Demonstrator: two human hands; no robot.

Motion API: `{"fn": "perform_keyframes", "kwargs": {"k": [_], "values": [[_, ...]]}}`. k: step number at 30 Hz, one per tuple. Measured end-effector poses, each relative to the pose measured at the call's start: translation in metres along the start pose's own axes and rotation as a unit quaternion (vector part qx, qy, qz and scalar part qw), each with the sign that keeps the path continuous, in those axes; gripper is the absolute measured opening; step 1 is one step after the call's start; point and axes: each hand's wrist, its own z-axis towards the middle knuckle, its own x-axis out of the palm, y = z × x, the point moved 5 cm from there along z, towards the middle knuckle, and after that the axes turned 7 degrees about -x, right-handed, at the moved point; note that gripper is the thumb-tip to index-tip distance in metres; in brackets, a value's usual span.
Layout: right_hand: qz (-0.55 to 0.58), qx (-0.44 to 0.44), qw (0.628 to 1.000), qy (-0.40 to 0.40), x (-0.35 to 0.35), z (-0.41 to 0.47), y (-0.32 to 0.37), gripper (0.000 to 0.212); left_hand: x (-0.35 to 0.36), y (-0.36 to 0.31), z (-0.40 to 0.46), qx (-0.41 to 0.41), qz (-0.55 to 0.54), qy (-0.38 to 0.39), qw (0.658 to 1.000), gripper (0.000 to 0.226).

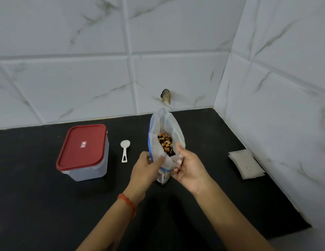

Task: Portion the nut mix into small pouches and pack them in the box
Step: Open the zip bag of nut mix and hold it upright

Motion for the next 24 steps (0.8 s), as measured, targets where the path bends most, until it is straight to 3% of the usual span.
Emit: {"fn": "perform_keyframes", "kwargs": {"k": [2,4,10,14,19,21,24], "values": [[-0.058,-0.028,0.998,-0.009,-0.001,0.000,-0.002,0.016,0.001,0.001,0.000,-0.017,0.040,0.022,0.999,0.028],[-0.102,-0.059,0.993,-0.017,-0.003,0.000,-0.003,0.018,0.004,0.004,-0.001,-0.045,-0.065,0.064,0.995,0.025],[-0.193,-0.121,0.967,-0.115,-0.018,0.002,-0.005,0.032,0.001,0.012,0.003,0.017,-0.236,-0.053,0.970,0.022],[-0.051,-0.117,0.981,-0.143,-0.026,0.004,-0.010,0.034,0.008,0.017,0.005,-0.059,-0.398,-0.035,0.915,0.024],[0.107,-0.006,0.990,-0.090,-0.021,0.012,-0.012,0.013,0.018,0.017,0.013,-0.129,-0.495,0.061,0.857,0.017],[0.145,0.042,0.984,-0.093,-0.021,0.014,-0.016,0.017,0.024,0.017,0.016,-0.151,-0.462,0.102,0.868,0.024],[0.050,0.094,0.990,-0.089,-0.021,0.014,-0.017,0.025,0.027,0.024,0.021,-0.184,-0.389,0.135,0.892,0.028]]}}
